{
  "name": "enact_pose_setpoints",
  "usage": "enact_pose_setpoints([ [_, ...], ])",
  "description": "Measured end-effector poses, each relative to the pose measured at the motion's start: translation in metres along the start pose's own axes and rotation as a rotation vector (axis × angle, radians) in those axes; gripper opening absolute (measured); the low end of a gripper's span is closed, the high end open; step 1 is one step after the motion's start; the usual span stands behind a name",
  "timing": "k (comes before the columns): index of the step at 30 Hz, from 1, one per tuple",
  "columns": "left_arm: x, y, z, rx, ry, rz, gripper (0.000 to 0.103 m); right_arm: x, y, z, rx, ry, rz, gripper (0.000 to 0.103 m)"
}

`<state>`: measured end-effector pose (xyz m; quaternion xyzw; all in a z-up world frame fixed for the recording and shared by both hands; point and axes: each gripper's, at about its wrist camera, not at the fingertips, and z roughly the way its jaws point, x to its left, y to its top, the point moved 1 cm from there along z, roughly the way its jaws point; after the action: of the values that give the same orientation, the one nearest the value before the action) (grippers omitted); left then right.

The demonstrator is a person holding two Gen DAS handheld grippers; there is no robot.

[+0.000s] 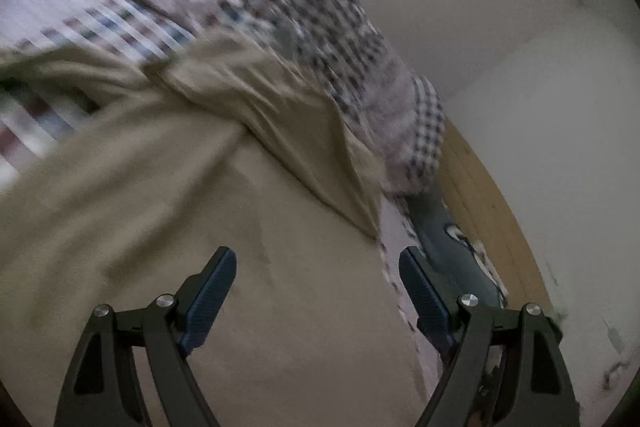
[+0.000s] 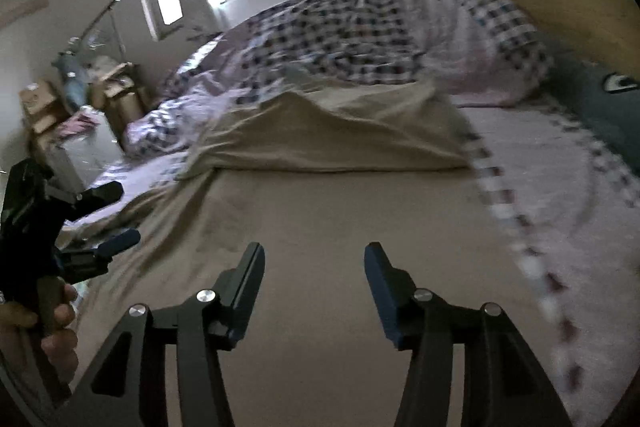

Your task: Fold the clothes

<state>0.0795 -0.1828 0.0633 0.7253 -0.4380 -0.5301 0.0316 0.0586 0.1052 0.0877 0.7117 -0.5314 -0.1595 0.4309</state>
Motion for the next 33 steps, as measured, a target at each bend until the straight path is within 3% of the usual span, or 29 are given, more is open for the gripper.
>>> enact_pose_setpoints([
  [4, 0.029, 0.023, -0.035, -0.1, 0.076, -0.02, 0.087, 0.007, -0.015, 0.023, 0.025, 0.009, 0.032, 0.056],
  [9, 0.066, 0.044, -0.102, -0.235, 0.198, -0.068, 0.087, 0.02, -0.011, 0.042, 0.013, -0.002, -0.019, 0.056],
  [12, 0.084, 0.051, -0.162, -0.314, 0.324, -0.05, 0.087, 0.028, -0.009, 0.044, 0.01, 0.02, -0.034, 0.058],
  [15, 0.094, 0.057, -0.213, -0.35, 0.499, 0.066, 0.087, 0.033, -0.007, 0.043, 0.014, 0.062, -0.028, 0.059],
  [18, 0.105, 0.055, -0.235, -0.299, 0.69, 0.224, 0.086, 0.038, -0.005, 0.041, 0.012, 0.093, -0.034, 0.061],
  [23, 0.131, 0.047, -0.237, -0.156, 0.91, 0.395, 0.055, 0.035, -0.003, 0.037, 0.01, 0.109, -0.025, 0.061],
  [25, 0.139, 0.041, -0.228, -0.091, 0.978, 0.473, 0.054, 0.031, -0.003, 0.037, 0.01, 0.109, -0.008, 0.061],
  [28, 0.154, 0.037, -0.215, -0.014, 1.037, 0.544, 0.034, 0.027, -0.001, 0.036, 0.011, 0.108, 0.019, 0.061],
  [33, 0.173, 0.04, -0.196, 0.066, 1.102, 0.61, 0.033, 0.022, -0.002, 0.042, 0.024, 0.117, 0.058, 0.061],
])
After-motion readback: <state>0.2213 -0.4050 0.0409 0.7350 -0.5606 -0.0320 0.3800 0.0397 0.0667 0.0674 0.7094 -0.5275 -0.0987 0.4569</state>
